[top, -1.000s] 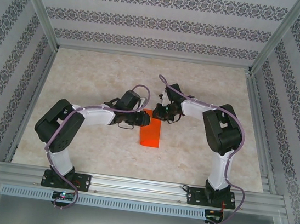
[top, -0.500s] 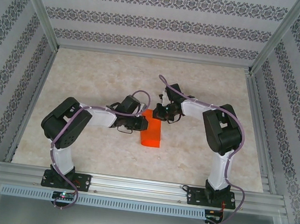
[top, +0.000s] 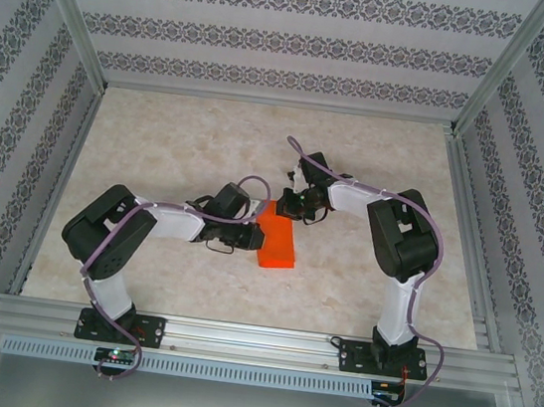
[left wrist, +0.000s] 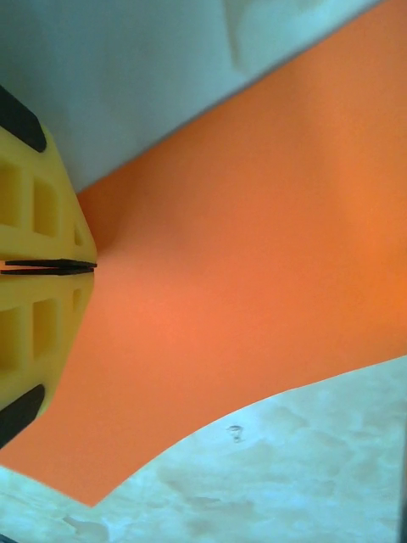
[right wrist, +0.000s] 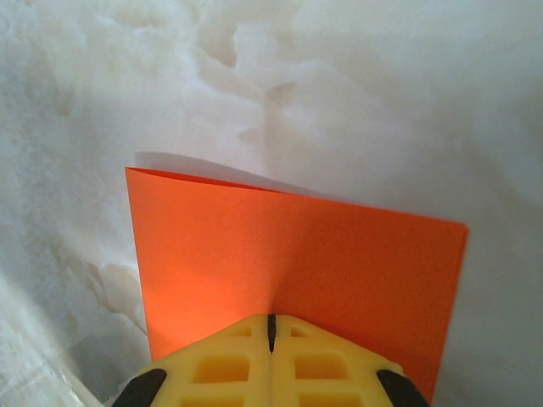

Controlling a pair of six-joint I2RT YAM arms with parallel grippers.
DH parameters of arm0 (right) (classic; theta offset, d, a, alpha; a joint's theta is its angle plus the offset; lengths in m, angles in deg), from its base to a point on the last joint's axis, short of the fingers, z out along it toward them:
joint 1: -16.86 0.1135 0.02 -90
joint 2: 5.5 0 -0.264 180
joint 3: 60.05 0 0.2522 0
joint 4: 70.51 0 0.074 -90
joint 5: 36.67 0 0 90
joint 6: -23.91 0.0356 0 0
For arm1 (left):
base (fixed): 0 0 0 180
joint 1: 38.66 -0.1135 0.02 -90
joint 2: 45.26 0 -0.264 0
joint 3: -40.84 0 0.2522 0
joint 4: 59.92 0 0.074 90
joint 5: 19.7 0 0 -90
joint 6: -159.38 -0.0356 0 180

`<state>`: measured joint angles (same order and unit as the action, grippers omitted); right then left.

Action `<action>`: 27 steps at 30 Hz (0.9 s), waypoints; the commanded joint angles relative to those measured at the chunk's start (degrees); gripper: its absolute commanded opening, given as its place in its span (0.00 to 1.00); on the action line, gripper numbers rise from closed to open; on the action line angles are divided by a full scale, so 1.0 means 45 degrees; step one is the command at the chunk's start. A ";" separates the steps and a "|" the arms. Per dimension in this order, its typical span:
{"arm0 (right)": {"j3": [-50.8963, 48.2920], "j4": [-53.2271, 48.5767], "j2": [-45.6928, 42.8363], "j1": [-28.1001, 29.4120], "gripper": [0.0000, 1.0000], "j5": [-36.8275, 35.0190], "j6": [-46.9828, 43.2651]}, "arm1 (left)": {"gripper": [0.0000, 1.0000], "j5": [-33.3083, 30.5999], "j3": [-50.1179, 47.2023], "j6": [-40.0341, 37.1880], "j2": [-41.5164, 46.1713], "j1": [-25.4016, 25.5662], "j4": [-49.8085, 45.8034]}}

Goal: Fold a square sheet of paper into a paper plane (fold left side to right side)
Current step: First fold the square sheet of paper in half at the center of the table.

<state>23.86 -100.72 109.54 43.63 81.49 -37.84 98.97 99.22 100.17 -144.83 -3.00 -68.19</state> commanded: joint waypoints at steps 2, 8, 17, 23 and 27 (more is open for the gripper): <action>-0.0180 -0.1237 0.0685 0.0067 0.04 -0.0742 -0.0254 | 0.13 0.0358 -0.0512 -0.0503 0.0358 0.0487 -0.0722; -0.0120 -0.1323 0.0704 0.0068 0.04 -0.0731 -0.0305 | 0.13 0.0357 -0.0993 -0.0115 0.0928 0.0613 -0.0208; -0.0125 -0.1343 0.0644 0.0090 0.04 -0.0780 -0.0295 | 0.15 0.0159 -0.0226 0.0269 0.1697 0.0162 -0.0046; -0.0120 -0.1372 0.0607 0.0112 0.04 -0.0771 -0.0290 | 0.15 0.0882 0.0202 0.0439 0.0103 0.0162 0.1162; -0.0120 -0.1384 0.0587 0.0110 0.04 -0.0788 -0.0305 | 0.15 0.1243 0.0282 0.0590 -0.0463 0.0215 0.1843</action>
<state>24.12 -101.66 109.59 43.65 81.73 -38.03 102.12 99.26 101.80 -145.77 -1.64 -64.45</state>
